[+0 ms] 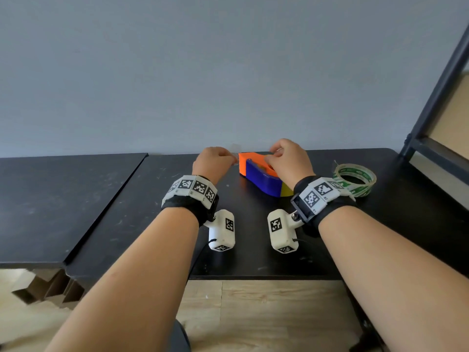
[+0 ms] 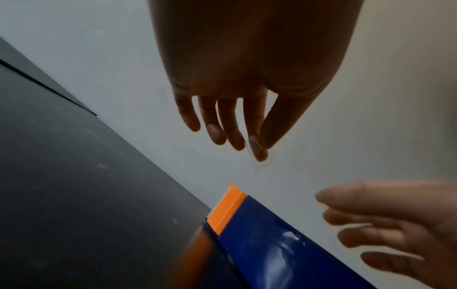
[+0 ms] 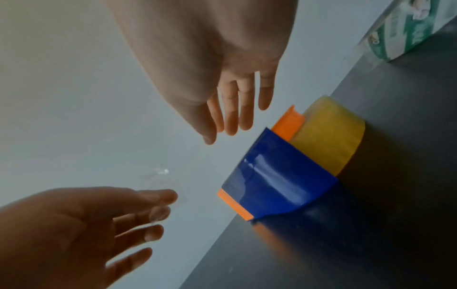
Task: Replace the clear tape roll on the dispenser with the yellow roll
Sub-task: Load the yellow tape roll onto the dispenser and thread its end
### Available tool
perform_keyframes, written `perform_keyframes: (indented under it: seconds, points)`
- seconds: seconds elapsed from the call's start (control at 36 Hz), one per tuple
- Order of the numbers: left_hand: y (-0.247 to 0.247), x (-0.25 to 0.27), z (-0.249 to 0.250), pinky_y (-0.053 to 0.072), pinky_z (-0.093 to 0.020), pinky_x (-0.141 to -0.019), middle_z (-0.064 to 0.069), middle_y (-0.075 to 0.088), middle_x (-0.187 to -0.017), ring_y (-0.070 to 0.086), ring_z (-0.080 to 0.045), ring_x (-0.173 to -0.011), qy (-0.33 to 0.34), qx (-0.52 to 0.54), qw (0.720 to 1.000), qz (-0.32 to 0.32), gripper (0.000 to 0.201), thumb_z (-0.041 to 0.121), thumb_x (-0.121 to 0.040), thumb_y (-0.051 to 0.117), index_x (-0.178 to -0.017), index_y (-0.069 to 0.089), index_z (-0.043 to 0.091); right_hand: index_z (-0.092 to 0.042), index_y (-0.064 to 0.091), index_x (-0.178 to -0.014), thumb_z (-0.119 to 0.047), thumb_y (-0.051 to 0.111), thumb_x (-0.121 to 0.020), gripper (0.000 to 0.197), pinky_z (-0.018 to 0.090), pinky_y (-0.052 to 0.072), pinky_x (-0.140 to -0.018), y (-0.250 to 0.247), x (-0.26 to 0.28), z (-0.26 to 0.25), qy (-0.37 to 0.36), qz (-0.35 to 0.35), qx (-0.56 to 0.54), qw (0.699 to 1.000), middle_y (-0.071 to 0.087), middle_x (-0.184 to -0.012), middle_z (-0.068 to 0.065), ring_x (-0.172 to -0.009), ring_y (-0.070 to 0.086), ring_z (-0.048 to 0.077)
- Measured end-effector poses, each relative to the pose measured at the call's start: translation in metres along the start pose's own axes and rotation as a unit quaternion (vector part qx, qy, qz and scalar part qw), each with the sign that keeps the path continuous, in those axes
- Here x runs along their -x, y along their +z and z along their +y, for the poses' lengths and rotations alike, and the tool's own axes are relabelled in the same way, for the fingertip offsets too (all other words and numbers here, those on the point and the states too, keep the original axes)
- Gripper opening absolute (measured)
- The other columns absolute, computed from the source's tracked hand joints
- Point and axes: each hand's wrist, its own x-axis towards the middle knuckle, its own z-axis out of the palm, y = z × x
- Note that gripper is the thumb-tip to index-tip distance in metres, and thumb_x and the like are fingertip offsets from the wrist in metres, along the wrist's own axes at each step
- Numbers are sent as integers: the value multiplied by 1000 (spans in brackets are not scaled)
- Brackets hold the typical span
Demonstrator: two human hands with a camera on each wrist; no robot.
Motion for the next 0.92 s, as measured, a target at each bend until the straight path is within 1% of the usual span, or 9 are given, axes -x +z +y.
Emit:
perform_keyframes:
  seconds: [0.11, 0.19, 0.28, 0.39, 0.61, 0.69, 0.78, 0.86, 0.92]
  points:
    - [8, 8, 14, 47, -42, -98, -1, 74, -91, 65, -24, -98, 19, -49, 998, -25, 16, 34, -60, 51, -63, 66, 30, -23, 68, -104, -29, 65, -85, 21, 46, 52, -92, -11, 5, -1, -51, 13, -23, 998, 64, -89, -5, -95, 65, 21]
    - [15, 13, 25, 45, -43, -100, 0, 73, -92, 63, -22, -99, 38, -91, 994, -41, 10, 31, -71, 59, -63, 65, 30, -25, 70, -107, -33, 69, -83, 25, 45, 51, -91, -17, 9, 0, -82, 9, -16, 996, 60, -91, -2, -90, 60, 17]
    - [23, 18, 36, 42, -43, -102, 2, 71, -100, 61, -21, -104, 68, -140, 986, -52, 15, 25, -79, 58, -80, 72, 30, -25, 72, -105, -36, 70, -83, 25, 39, 50, -89, -25, 14, 3, -99, 13, -8, 995, 56, -93, -4, -89, 55, 13]
    - [35, 25, 50, 39, -41, -105, 2, 67, -110, 57, -21, -111, 99, -170, 978, -62, 21, 26, -84, 56, -96, 74, 30, -19, 76, -88, -29, 70, -82, 13, 35, 50, -82, -38, 18, 11, -91, 39, -10, 995, 55, -85, -8, -90, 61, 16]
    - [62, 29, 73, 42, -43, -103, 9, 69, -108, 58, -18, -111, 101, -135, 979, -118, 12, 39, -75, 65, -67, 69, 47, -17, 73, -79, -25, 68, -83, 10, 35, 50, -83, -64, 26, 38, -57, 88, -36, 994, 56, -81, -9, -88, 62, 17]
    - [73, 26, 83, 53, -35, -91, 5, 69, -102, 62, -17, -100, 96, -99, 982, -130, 22, 26, -76, 64, -77, 72, 45, -11, 74, -78, -23, 67, -84, 15, 35, 51, -83, -71, 28, 49, -45, 121, -40, 991, 64, -86, 0, -88, 63, 20]
    - [82, 19, 87, 51, -16, -66, -2, 68, -101, 61, -13, -84, 92, -76, 983, -136, 25, 12, -84, 60, -103, 75, 19, 2, 71, -74, -20, 63, -85, 25, 35, 52, -71, -79, 28, 62, -10, 154, -54, 986, 70, -81, 17, -81, 63, 32]
    - [88, 16, 88, 49, -26, -82, -3, 68, -112, 61, -21, -105, 95, -113, 979, -140, 23, 14, -83, 61, -100, 73, 23, 8, 66, -75, -20, 55, -84, 31, 39, 51, -66, -94, 23, 80, 40, 181, -83, 979, 67, -76, 25, -74, 62, 41]
    - [93, 15, 89, 49, -33, -92, -2, 66, -107, 60, -23, -110, 92, -118, 979, -137, 23, 13, -81, 61, -97, 72, 27, 13, 61, -75, -18, 53, -83, 33, 35, 44, -60, -103, 19, 90, 67, 177, -84, 978, 60, -67, 22, -62, 52, 32]
